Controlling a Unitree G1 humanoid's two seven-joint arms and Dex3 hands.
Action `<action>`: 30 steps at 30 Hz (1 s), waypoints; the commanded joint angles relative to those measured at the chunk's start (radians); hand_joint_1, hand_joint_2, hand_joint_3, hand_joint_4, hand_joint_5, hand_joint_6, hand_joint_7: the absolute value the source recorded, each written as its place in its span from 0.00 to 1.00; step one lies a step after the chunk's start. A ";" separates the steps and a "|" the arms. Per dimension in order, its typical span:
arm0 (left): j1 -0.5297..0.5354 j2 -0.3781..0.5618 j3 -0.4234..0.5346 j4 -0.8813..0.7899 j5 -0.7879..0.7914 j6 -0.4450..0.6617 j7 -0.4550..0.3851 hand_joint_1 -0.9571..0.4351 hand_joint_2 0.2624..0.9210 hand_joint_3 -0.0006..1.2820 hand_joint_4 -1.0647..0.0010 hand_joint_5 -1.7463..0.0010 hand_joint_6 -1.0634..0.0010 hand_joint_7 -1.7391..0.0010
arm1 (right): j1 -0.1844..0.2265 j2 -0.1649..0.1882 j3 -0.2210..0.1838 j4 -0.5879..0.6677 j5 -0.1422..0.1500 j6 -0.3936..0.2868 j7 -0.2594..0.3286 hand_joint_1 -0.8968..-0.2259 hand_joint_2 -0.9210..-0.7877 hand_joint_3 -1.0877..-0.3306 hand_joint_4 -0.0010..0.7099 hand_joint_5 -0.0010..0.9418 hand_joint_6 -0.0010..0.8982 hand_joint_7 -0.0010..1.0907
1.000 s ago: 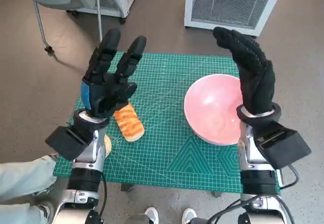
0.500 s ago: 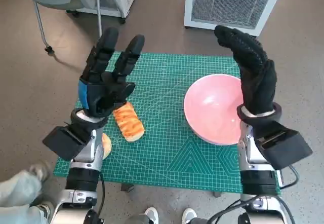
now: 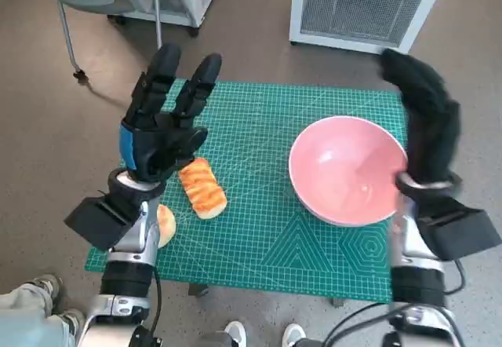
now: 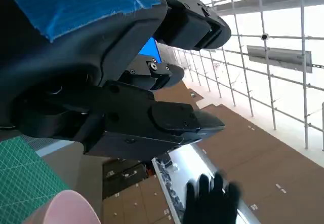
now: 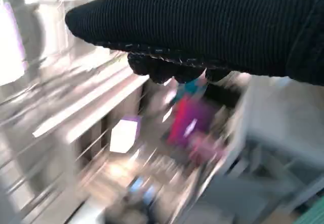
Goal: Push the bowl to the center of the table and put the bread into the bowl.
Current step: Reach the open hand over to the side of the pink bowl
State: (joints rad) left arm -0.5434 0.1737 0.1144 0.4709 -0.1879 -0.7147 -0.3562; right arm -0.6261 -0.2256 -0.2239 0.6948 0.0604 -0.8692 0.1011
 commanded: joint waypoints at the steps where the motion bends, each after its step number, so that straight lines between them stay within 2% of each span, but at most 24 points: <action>1: 0.016 -0.001 0.001 -0.018 0.006 -0.007 0.007 0.61 1.00 0.13 0.59 1.00 0.56 1.00 | 0.020 -0.042 -0.034 0.181 -0.063 -0.002 -0.122 0.43 0.00 0.33 0.22 0.01 0.00 0.45; 5: 0.022 -0.002 0.002 -0.020 0.005 -0.003 0.010 0.60 1.00 0.13 0.59 1.00 0.56 1.00 | 0.020 -0.064 -0.045 0.297 -0.078 0.016 -0.191 0.43 0.00 0.33 0.25 0.01 0.00 0.47; 9: 0.028 -0.005 0.000 -0.026 0.004 0.003 0.014 0.60 1.00 0.13 0.59 1.00 0.56 1.00 | 0.024 -0.062 -0.049 0.370 -0.072 0.019 -0.221 0.46 0.00 0.30 0.25 0.01 0.00 0.48; 11: 0.033 -0.008 -0.001 -0.033 0.006 0.006 0.018 0.60 1.00 0.13 0.59 1.00 0.56 1.00 | 0.024 -0.055 -0.052 0.403 -0.057 0.024 -0.218 0.48 0.00 0.28 0.25 0.01 0.00 0.49; 19: 0.042 -0.010 -0.002 -0.044 0.009 0.014 0.027 0.60 1.00 0.13 0.59 1.00 0.56 1.00 | 0.012 -0.015 -0.068 0.491 -0.001 0.065 -0.154 0.52 0.00 0.25 0.24 0.01 0.00 0.49; 24: 0.050 -0.005 0.000 -0.059 0.009 0.023 0.031 0.61 1.00 0.13 0.59 1.00 0.56 1.00 | 0.000 0.036 -0.084 0.514 0.051 0.107 -0.095 0.53 0.00 0.23 0.23 0.00 0.00 0.48; 30: 0.060 0.000 0.003 -0.079 0.009 0.036 0.036 0.60 1.00 0.13 0.58 1.00 0.56 1.00 | -0.030 0.094 -0.084 0.521 0.081 0.151 -0.058 0.51 0.00 0.25 0.23 0.00 0.00 0.48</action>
State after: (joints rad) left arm -0.4980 0.1669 0.1139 0.4138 -0.1863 -0.6918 -0.3270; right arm -0.6365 -0.1640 -0.3055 1.1976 0.1233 -0.7559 0.0225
